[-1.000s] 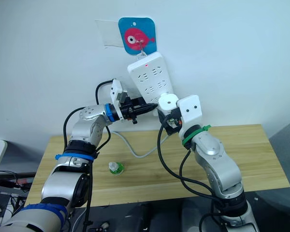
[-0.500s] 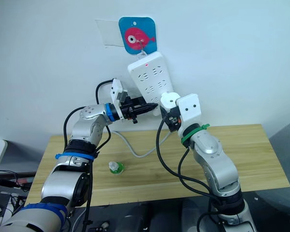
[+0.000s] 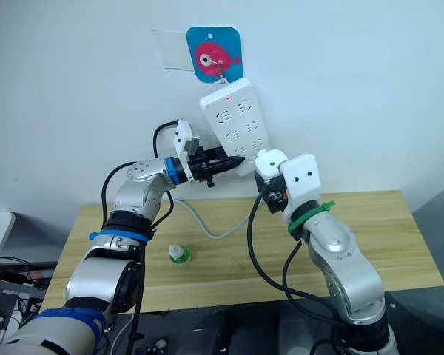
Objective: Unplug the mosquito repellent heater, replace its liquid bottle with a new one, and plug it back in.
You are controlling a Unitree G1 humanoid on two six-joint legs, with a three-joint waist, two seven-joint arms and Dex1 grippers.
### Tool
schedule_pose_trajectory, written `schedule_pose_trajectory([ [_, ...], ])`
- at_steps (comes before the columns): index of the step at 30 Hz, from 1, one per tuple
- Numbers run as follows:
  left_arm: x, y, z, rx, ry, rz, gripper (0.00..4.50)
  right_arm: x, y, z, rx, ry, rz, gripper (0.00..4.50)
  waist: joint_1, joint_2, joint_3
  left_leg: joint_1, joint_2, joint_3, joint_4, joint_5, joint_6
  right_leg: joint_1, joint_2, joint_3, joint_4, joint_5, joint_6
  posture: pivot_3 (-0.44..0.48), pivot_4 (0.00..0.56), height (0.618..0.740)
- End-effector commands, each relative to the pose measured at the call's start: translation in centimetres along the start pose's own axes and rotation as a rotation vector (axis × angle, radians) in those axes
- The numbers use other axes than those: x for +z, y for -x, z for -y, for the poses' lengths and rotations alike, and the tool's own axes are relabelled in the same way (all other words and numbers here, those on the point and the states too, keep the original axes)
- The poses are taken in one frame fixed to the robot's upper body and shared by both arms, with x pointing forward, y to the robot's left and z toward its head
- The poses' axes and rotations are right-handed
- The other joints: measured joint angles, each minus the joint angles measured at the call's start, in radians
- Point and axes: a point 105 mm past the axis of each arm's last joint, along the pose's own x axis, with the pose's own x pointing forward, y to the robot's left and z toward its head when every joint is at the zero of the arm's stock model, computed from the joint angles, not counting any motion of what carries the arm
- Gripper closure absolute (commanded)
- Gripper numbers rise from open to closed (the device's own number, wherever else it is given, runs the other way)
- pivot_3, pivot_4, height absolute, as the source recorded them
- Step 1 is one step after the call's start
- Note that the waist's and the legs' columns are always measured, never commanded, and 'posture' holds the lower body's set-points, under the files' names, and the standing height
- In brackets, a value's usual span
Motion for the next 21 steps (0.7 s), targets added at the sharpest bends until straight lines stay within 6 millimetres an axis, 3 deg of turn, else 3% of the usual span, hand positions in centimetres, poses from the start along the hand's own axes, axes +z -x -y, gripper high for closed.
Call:
schedule_pose_trajectory([
  [1,1.1,0.7,-1.5,0.108,-0.033,0.021,3.20,1.7,1.1,0.2,-0.031,-0.004,0.059,1.54,0.000,0.000,0.000,0.000,0.000,0.000,0.000,0.000,0.000,0.000,0.000,0.000,0.000,0.000,0.000,-0.183,0.232,0.740],
  [4,1.0,0.8,-1.6,0.113,-0.032,0.017,3.20,1.8,1.4,0.8,-0.052,-0.027,0.056,1.54,0.000,0.000,0.000,0.000,0.000,0.000,0.000,0.000,0.000,0.000,0.000,0.000,0.000,0.003,-0.005,-0.193,0.255,0.740],
  [8,0.9,1.3,-1.7,0.109,-0.004,0.025,3.20,1.9,1.7,2.3,-0.049,-0.069,0.062,1.54,0.000,0.000,0.000,0.000,0.000,0.001,0.000,0.000,0.000,0.000,0.000,0.000,0.000,0.003,-0.005,-0.189,0.241,0.740],
  [9,0.9,1.4,-1.7,0.106,-0.001,0.026,2.48,1.8,1.8,2.6,-0.050,-0.096,0.061,1.54,-0.002,0.000,0.000,0.000,0.000,0.001,0.000,0.000,0.000,0.000,0.000,0.000,0.000,0.003,-0.005,-0.186,0.243,0.740],
  [17,-0.7,4.9,-0.6,0.131,0.021,-0.022,0.08,-0.5,2.2,4.2,-0.064,-0.473,-0.002,1.54,-0.027,0.001,0.000,0.000,0.002,0.002,-0.004,0.000,0.000,-0.003,0.000,0.002,0.001,0.005,-0.007,-0.169,0.261,0.740],
  [21,-1.4,7.6,1.4,0.140,0.012,-0.064,0.04,-1.7,2.2,5.0,-0.105,-0.723,-0.017,1.54,-0.034,0.001,0.000,0.000,0.003,0.006,-0.011,0.000,0.000,-0.008,0.001,0.007,0.001,0.005,-0.008,-0.161,0.259,0.740],
])
